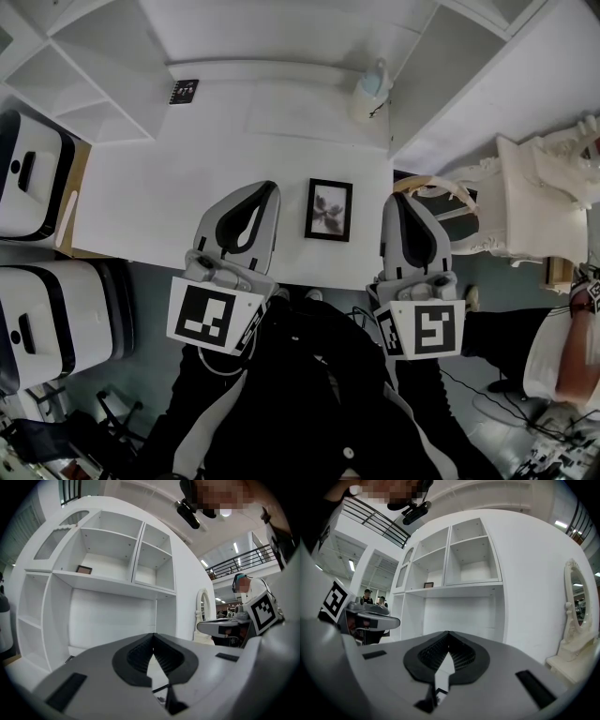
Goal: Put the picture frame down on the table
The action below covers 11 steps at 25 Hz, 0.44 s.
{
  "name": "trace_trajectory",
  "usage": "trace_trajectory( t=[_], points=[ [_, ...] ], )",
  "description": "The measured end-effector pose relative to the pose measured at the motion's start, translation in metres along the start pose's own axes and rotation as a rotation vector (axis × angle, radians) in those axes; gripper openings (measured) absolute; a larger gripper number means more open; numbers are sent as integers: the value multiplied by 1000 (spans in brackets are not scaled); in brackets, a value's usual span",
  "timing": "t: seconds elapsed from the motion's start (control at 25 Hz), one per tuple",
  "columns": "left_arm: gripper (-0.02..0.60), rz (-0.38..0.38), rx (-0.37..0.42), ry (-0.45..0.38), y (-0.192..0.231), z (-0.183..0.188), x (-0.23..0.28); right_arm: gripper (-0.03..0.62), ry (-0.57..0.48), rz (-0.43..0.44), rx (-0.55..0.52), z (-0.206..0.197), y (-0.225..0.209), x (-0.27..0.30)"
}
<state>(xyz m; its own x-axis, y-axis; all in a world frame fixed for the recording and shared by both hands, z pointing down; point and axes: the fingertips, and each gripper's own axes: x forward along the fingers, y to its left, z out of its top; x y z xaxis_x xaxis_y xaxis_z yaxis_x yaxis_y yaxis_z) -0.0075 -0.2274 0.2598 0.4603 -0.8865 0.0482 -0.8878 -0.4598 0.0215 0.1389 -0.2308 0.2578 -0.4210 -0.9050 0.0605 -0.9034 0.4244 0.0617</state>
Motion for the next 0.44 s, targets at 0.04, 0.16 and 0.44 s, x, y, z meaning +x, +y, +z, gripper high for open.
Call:
trace_trajectory(
  t=[0.04, 0.16, 0.44],
  points=[
    [2, 0, -2, 1, 1, -1, 0, 2, 3, 1, 0, -1, 0, 0],
    [2, 0, -15, 6, 3, -3, 1, 2, 11, 5, -2, -3, 1, 2],
    [2, -4, -20, 11, 3, -5, 4, 2, 22, 14, -8, -7, 1, 6]
  ],
)
